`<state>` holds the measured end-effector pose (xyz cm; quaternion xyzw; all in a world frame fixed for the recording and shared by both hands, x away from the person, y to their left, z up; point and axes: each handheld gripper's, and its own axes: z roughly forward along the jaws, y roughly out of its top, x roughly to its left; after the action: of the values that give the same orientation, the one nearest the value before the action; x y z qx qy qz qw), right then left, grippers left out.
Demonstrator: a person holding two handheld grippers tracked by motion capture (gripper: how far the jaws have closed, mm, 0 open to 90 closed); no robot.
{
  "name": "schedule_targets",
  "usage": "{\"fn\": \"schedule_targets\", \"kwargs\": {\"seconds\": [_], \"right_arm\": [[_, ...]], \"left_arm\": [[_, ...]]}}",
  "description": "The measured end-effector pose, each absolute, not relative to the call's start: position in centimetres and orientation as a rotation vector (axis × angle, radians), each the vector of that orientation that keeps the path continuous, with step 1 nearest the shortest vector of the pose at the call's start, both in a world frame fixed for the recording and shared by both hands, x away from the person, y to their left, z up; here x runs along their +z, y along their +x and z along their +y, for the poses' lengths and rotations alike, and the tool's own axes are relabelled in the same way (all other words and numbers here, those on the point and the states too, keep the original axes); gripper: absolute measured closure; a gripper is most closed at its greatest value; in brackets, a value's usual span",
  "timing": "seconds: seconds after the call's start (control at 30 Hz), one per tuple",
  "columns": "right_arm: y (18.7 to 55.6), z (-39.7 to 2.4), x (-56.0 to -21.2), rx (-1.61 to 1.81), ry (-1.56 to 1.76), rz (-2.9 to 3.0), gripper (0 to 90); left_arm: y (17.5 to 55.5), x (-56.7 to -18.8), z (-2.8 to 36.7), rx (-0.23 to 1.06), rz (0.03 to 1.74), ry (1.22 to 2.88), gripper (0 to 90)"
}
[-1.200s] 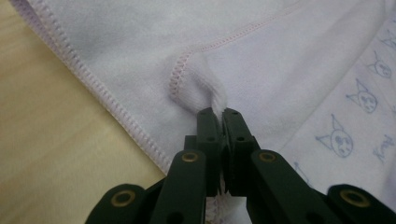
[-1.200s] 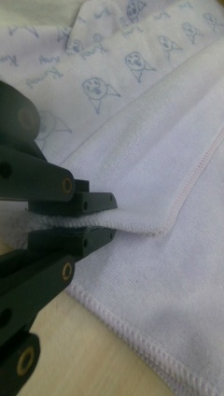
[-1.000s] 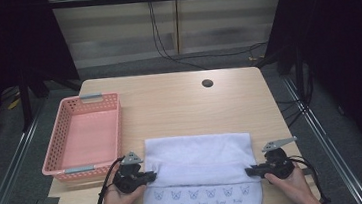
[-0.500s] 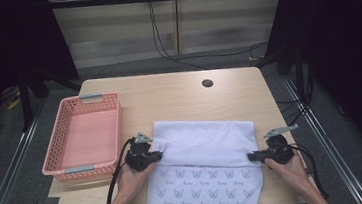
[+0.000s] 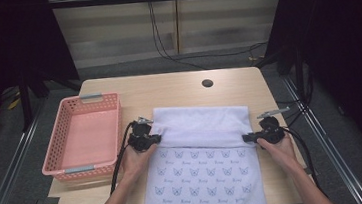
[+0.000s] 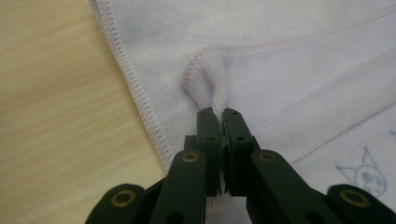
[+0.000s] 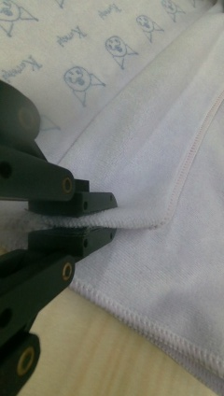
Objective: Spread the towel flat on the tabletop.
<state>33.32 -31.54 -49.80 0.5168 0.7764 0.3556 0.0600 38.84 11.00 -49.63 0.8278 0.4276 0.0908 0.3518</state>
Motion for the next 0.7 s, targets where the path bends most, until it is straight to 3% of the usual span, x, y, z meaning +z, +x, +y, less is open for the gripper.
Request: {"fn": "schedule_targets", "kwargs": {"seconds": [0.7], "right_arm": [[41.3,-31.0,-50.3,1.049,1.616,2.207,85.0]], "left_arm": [[44.6,-49.8,10.6,0.243,1.192,2.094,87.1]]}}
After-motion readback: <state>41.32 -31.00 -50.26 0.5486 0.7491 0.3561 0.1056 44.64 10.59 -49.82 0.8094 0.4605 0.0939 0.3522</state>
